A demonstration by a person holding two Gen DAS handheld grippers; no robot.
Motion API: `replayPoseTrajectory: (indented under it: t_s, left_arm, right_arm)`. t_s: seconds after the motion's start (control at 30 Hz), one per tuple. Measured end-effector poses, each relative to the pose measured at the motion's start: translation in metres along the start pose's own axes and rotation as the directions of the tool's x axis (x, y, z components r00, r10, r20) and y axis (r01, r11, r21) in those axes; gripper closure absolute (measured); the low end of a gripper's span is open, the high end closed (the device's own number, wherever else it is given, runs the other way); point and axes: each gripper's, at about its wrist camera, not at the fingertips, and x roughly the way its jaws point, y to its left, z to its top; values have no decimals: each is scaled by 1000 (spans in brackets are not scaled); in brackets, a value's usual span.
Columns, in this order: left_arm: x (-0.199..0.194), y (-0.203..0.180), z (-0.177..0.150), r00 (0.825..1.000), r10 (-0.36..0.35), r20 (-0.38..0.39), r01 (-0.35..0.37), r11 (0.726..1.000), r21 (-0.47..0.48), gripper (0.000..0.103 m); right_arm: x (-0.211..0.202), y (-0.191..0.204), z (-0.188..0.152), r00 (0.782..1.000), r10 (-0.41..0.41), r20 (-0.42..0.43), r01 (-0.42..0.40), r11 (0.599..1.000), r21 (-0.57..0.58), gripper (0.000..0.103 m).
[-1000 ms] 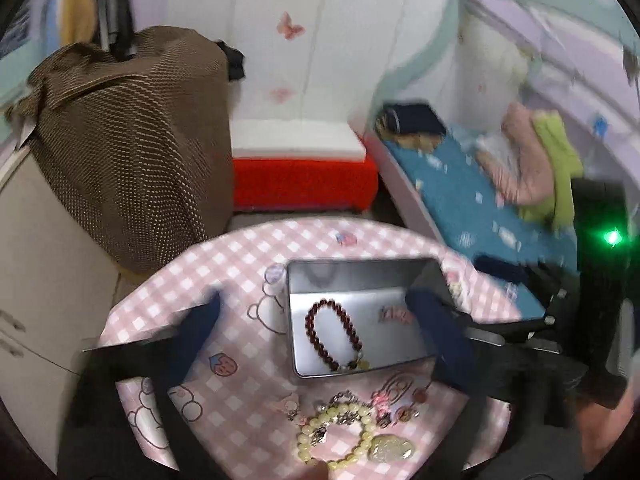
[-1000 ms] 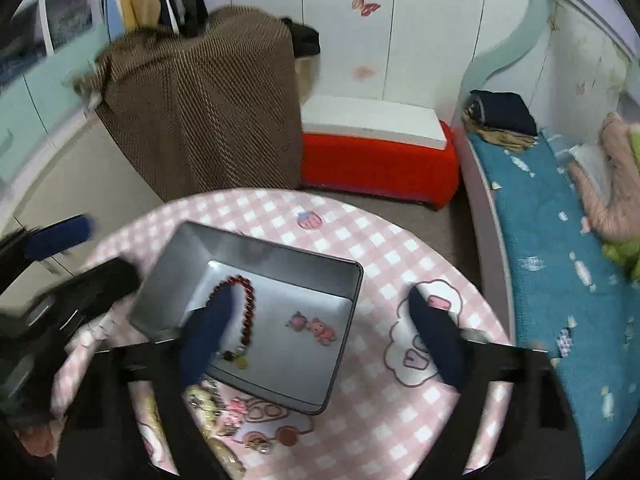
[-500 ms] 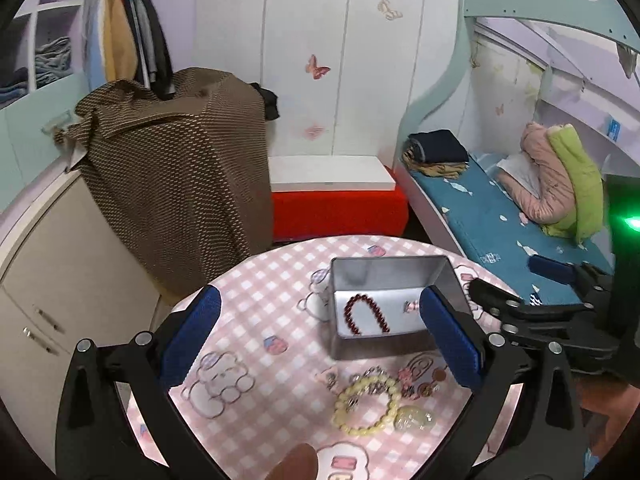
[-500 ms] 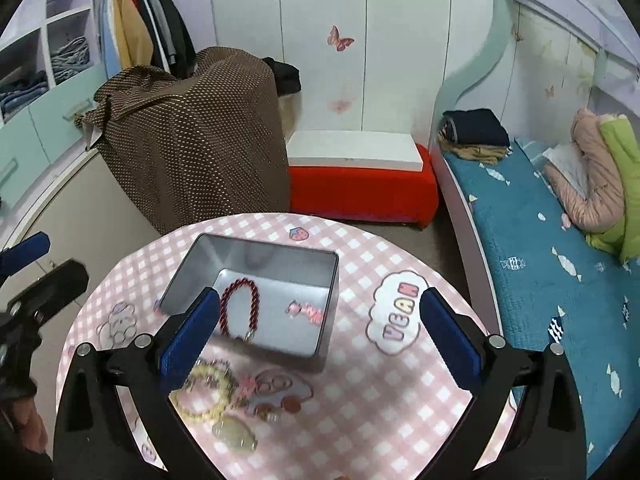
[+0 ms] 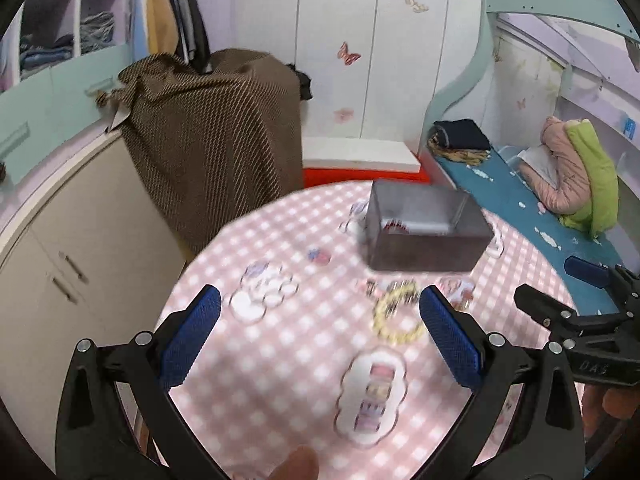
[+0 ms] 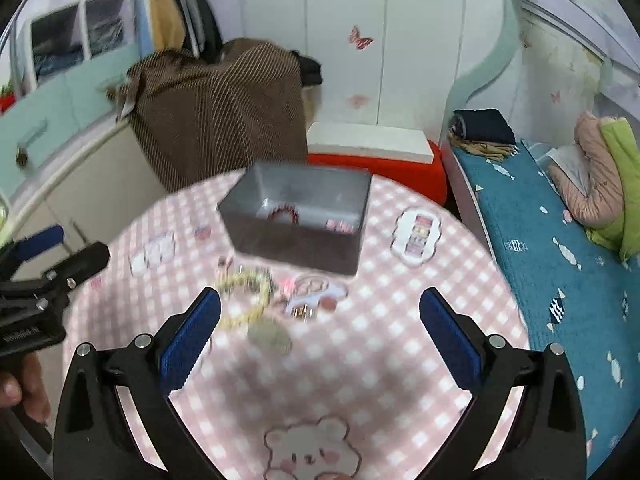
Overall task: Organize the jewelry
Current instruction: 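Move the right gripper to the pale green jade pendant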
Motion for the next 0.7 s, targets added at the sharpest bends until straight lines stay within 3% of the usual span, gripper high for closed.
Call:
replayPoseTrajectory:
  t_s: [0.27, 0.47, 0.7]
  left_arm:
    - [14, 11, -48, 994, -3, -110, -3, 999, -49, 4]
    - [24, 7, -48, 992, -8, -128, 5, 1000, -27, 4]
    - [36, 1, -44, 989, -25, -146, 24, 1000, -5, 4]
  right_arm:
    - [40, 10, -36, 994, 29, -106, -36, 998, -57, 8]
    - [70, 10, -39, 987, 26, -162, -37, 997, -65, 22]
    - [83, 17, -34, 985, 37, -168, -56, 993, -106, 32]
